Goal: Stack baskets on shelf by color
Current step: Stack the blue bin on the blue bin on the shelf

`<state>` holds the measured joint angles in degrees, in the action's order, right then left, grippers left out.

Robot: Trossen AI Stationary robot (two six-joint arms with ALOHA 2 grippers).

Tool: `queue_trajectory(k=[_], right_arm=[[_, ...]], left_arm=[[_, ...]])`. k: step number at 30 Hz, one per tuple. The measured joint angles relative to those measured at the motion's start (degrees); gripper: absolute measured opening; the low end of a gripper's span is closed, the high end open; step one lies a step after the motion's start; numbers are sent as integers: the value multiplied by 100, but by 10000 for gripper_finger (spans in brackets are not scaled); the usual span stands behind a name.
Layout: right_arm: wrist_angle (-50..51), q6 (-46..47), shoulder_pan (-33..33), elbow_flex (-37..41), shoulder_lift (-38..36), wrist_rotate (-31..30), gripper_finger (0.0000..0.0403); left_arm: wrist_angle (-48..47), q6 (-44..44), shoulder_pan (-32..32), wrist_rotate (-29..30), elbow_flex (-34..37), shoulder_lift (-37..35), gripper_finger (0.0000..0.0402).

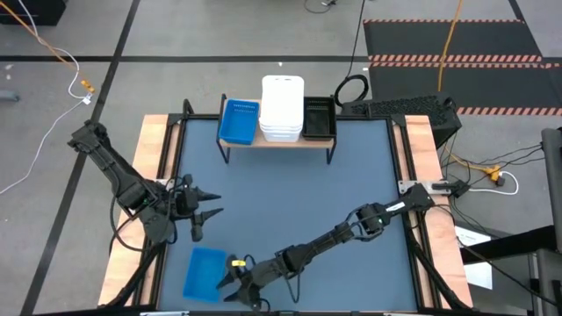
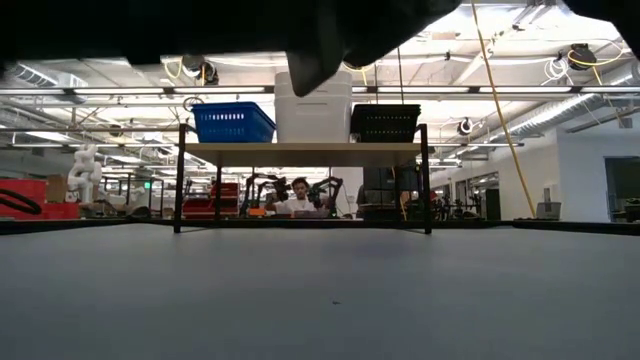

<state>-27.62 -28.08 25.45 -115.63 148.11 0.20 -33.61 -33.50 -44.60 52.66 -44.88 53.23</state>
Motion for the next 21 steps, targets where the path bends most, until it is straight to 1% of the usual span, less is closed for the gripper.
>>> queue_trajectory(k=[5, 8, 11, 13, 17, 19, 21], right_arm=[[451, -162, -193, 0, 0, -14, 222], [648, -163, -313, 0, 0, -270, 222], [767, -155, -320, 4, -63, -604, 222], [941, -155, -240, 7, -211, -638, 222], [1108, -136, -9, 2, -562, -725, 222], [1318, -116, 112, 0, -730, -1123, 222], [1673, -98, 232, 0, -897, -1732, 222]], left_arm=[[-29, -106, 0, -10, 0, 0, 175], [-178, -423, -28, -212, 0, 3, 175], [-370, -1022, -133, -728, 0, 172, 174], [-429, -1249, -252, -1163, 3, 367, 168], [-375, -1650, -493, -2056, 4, 693, 144], [-222, -1868, -626, -2462, 4, 819, 131], [-11, -2070, -791, -2893, 4, 939, 119]])
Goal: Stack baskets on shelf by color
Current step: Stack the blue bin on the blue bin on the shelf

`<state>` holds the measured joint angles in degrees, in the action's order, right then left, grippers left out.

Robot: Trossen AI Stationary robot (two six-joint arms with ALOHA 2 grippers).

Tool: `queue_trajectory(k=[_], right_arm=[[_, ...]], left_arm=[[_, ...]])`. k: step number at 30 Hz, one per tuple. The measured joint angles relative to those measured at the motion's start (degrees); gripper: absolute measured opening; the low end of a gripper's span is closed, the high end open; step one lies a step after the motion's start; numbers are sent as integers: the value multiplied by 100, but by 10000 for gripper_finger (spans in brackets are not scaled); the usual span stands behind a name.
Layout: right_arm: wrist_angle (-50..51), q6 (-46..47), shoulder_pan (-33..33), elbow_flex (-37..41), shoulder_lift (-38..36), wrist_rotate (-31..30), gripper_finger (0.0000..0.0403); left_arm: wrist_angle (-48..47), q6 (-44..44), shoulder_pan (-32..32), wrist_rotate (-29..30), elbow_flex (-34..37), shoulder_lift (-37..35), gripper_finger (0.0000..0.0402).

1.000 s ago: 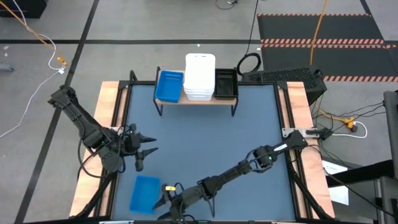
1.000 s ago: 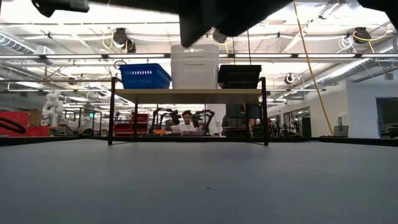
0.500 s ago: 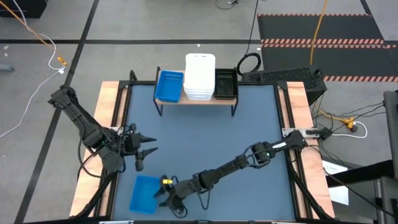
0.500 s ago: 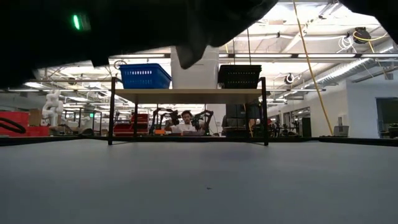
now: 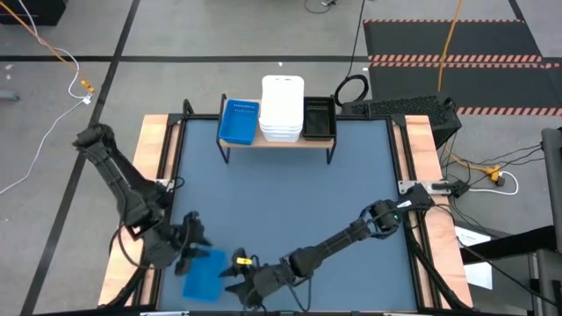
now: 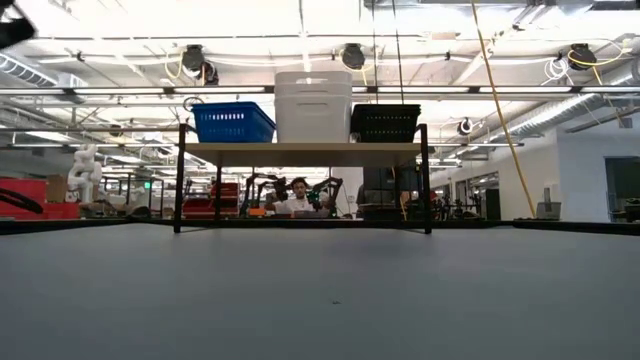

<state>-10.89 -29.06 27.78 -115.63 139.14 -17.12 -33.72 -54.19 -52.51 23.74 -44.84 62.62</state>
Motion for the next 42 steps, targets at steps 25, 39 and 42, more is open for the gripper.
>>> queue_trajectory(k=[25, 39, 42], right_arm=[[-606, 1965, -23, 3708, -2893, -2042, 222], [-2168, 2254, -32, 5468, -4235, -2033, 222], [-2128, 2365, 5, 5495, -4322, -2033, 217]], left_arm=[[-629, -484, -1391, -425, -2621, 3483, 101], [-1335, -251, -1240, -1107, -2546, 4197, 136], [-1340, -76, -1064, -1400, -2542, 4327, 84]])
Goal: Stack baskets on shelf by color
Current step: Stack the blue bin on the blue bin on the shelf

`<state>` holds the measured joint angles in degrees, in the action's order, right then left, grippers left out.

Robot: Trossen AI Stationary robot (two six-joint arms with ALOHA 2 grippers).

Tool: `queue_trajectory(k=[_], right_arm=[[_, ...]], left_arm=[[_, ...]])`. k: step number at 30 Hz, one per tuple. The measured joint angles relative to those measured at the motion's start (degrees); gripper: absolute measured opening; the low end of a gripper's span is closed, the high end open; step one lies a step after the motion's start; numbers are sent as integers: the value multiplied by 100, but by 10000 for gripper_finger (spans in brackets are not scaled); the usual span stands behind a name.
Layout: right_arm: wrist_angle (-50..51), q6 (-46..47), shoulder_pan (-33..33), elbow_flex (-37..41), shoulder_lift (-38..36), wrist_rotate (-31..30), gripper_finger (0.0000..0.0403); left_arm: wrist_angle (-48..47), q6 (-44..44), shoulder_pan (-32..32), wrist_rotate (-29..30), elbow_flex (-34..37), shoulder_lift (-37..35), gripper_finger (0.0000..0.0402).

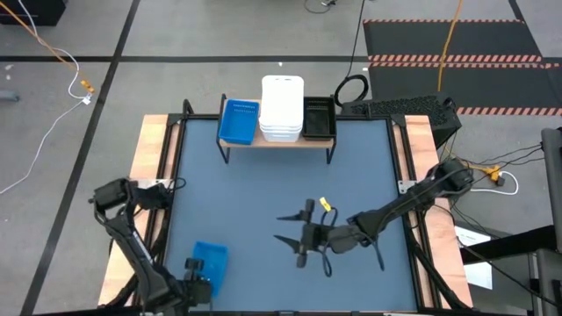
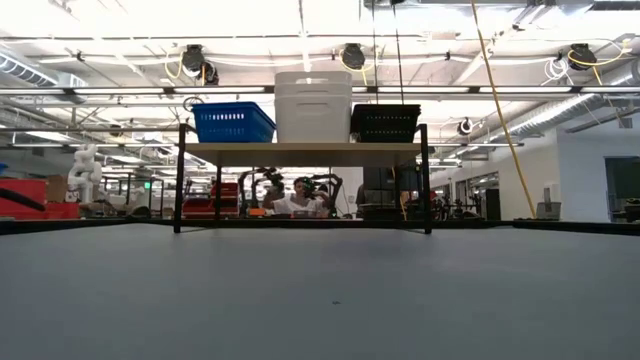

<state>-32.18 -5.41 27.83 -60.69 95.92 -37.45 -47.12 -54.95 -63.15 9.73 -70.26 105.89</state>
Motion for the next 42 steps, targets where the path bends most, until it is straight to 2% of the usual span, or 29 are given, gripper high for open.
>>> queue_trajectory(k=[3, 4, 9, 12, 16, 19, 23, 27, 30, 34, 37, 42], right_arm=[[78, -72, 77, 7, -112, 0, 204], [124, -137, 108, 7, -165, 0, 198], [245, -471, 312, 9, -553, -271, 171], [691, -531, 515, 9, -941, -877, 159], [1939, 49, 835, 9, -1563, -1938, 142], [2938, 815, 1007, 29, -1974, -2280, 129], [3174, 1165, 1054, 510, -2399, -2281, 111], [2792, 1196, 846, 1239, -2897, -2408, 91], [2288, 1228, 658, 1793, -3277, -2405, 79], [1669, 1225, 551, 2340, -3648, -2366, 65], [1378, 1213, 516, 2607, -3835, -2215, 56], [1227, 1250, 516, 2776, -3972, -2070, 47]], left_arm=[[56, 298, 172, -77, -28, -63, 21], [36, 352, 221, -74, -37, -141, 12], [-342, 494, 557, -10, -52, -846, 6], [-930, 270, 932, 30, -57, -1422, 5], [-1682, 242, 1529, 129, -57, -2107, 4], [-1915, 574, 2023, 172, -57, -2561, 3], [-2375, 1427, 2735, 309, -445, -2928, 2], [-3263, 2371, 3410, 890, -1483, -2940, 2], [-3466, 3297, 4047, 1205, -2190, -2920, 1], [-3454, 4648, 5033, 1345, -2788, -2905, 1], [-3189, 5799, 5801, 1417, -2902, -2919, 1], [-2610, 6736, 7098, 1147, -2892, -2782, 1]])
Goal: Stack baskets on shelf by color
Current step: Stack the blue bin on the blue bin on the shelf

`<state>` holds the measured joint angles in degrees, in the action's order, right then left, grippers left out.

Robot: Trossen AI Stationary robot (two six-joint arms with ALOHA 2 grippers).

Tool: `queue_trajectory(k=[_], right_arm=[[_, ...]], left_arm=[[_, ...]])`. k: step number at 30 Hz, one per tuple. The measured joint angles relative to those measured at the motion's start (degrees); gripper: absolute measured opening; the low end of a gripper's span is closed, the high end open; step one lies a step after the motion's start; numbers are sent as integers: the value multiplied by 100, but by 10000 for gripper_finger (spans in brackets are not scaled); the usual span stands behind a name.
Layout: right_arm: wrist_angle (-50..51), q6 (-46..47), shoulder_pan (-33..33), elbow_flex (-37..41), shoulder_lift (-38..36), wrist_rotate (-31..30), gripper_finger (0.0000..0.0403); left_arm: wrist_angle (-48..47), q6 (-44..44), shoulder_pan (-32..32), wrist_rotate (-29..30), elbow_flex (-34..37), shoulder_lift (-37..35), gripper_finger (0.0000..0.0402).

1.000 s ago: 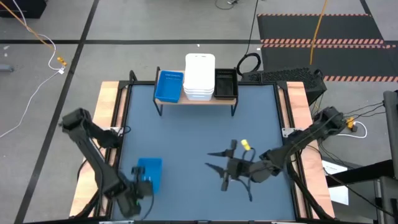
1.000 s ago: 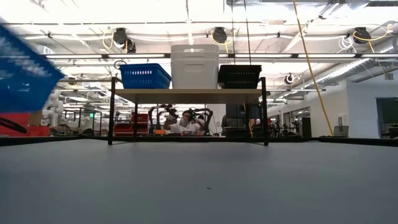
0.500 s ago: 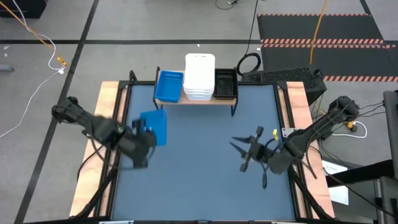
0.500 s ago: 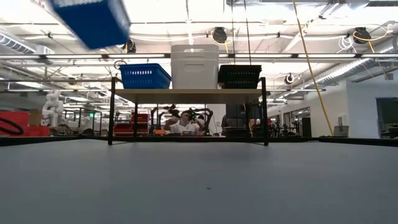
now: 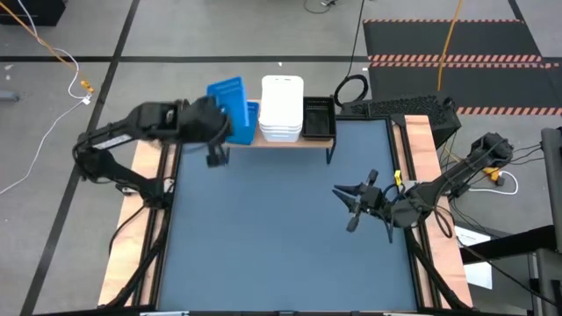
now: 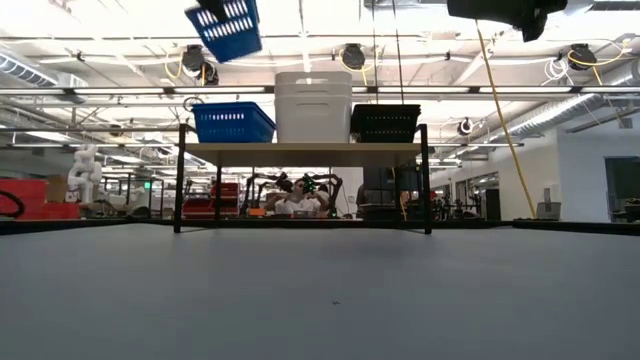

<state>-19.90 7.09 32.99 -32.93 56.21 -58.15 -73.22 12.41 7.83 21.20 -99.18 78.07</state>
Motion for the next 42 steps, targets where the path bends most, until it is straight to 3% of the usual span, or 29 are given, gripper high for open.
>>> queue_trajectory(k=[5, 11, 23, 31, 35, 42], right_arm=[[-3, -1, 2, 0, 2, 159, 43], [0, -2, 4, 0, 2, 177, 43], [68, -24, 4, 0, 4, 446, 43], [109, 6, 4, 0, 4, 446, 43], [112, 44, 4, 0, 4, 448, 43], [132, 122, 54, 0, 4, 450, 43]], left_arm=[[84, 520, 960, -740, 9, 441, 1], [-256, 1390, 1520, -931, 13, 1067, 1], [-656, 2049, 1645, -1496, 13, 1460, 9], [-537, 1736, 1647, -1550, 11, 1424, 24], [-16, 1275, 1703, -1492, 11, 1424, 53], [-83, 1179, 1801, -1466, 11, 1424, 152]])
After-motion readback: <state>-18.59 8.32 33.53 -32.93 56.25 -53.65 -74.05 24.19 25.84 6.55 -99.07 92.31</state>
